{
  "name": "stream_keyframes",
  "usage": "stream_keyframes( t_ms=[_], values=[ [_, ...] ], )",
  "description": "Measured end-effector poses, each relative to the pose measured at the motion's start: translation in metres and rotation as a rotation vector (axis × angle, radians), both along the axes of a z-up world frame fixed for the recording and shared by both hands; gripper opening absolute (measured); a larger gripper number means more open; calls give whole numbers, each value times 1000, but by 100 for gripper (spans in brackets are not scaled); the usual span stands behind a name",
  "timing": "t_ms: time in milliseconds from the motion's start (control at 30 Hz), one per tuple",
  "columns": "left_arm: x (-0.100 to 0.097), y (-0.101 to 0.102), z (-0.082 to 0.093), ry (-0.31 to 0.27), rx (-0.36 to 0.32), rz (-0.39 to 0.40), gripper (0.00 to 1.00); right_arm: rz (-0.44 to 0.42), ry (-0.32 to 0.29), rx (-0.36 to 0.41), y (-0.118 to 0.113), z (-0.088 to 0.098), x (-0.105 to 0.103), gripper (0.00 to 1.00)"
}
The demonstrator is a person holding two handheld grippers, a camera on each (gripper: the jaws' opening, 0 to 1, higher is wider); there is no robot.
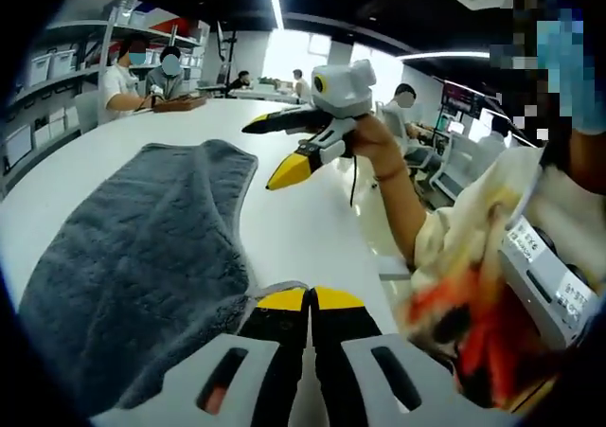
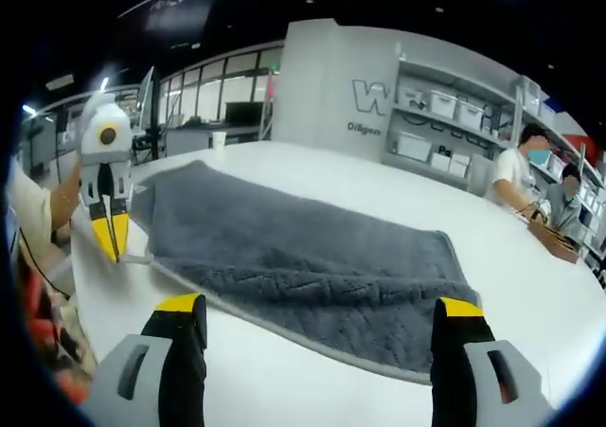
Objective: Open the folded towel by lifting each exposed corner and separating the folded layers until the towel lies flat within the target outline without major curled edges
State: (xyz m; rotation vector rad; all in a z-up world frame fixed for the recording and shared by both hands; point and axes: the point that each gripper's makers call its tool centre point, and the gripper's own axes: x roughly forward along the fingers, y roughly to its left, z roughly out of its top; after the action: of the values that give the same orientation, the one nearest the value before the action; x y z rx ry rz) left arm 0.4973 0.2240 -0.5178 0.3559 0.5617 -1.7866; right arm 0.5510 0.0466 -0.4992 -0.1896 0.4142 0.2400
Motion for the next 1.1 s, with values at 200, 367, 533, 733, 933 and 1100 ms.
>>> stream_keyframes(
  t_ms=[200,367,533,733,933,1100],
  values=[
    [-6,3,-19,2,45,-18,1,6,9,-7,2,-2,1,99],
    [-4,2,-30,21,58,-9,1,10,12,-8,4,-3,1,99],
    [1,5,-34,-60,62,-38,12,11,14,-10,4,-4,1,99],
    [-3,12,-21,-48,34,-58,23,-2,13,-6,0,-3,0,99],
    [11,9,3,-52,-92,28,30,-4,17,-7,-1,-4,0,99],
    [32,15,11,-22,-136,139,43,-7,20,-11,-1,-4,0,99]
  ],
)
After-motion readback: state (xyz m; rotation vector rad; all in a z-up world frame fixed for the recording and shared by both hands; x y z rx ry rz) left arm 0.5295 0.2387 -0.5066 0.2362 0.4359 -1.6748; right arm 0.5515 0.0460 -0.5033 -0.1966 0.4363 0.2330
